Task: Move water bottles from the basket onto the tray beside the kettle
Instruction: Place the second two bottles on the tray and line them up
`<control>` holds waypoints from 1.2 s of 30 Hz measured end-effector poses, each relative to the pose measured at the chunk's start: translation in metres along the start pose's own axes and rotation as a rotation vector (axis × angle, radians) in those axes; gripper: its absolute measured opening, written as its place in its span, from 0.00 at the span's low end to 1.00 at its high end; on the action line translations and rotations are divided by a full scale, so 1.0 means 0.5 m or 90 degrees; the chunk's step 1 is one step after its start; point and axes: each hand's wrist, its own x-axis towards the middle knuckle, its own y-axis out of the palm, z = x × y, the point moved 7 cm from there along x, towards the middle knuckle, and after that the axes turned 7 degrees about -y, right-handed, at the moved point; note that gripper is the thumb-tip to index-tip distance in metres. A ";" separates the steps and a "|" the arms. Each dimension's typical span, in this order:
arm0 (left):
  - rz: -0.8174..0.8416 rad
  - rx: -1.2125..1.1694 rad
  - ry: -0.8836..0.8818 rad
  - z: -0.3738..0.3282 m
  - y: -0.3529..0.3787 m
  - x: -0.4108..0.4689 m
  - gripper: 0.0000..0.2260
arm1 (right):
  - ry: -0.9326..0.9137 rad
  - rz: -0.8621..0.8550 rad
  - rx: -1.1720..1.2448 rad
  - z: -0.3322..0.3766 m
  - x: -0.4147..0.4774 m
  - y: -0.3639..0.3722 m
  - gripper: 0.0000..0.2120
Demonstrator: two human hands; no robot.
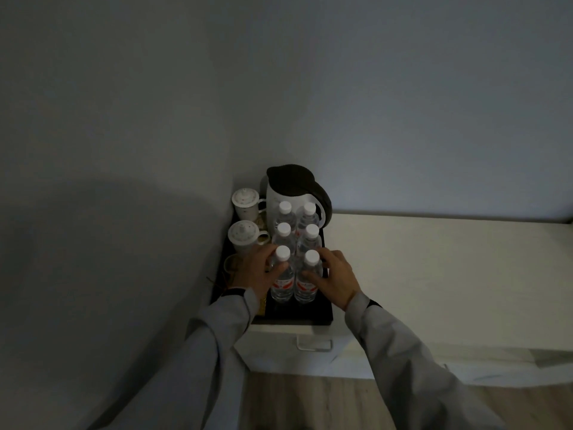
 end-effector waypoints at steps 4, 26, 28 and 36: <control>0.018 0.019 -0.009 0.001 -0.004 0.008 0.16 | -0.028 -0.018 0.013 0.009 0.001 -0.011 0.20; 0.011 0.023 -0.026 -0.009 -0.003 0.007 0.14 | -0.015 -0.034 0.010 0.016 -0.003 -0.013 0.17; 0.012 0.020 -0.023 -0.009 -0.004 0.006 0.14 | -0.019 -0.032 0.013 0.016 -0.004 -0.012 0.17; 0.011 0.004 -0.018 -0.013 -0.007 -0.001 0.15 | -0.026 -0.016 0.009 0.015 -0.003 -0.014 0.18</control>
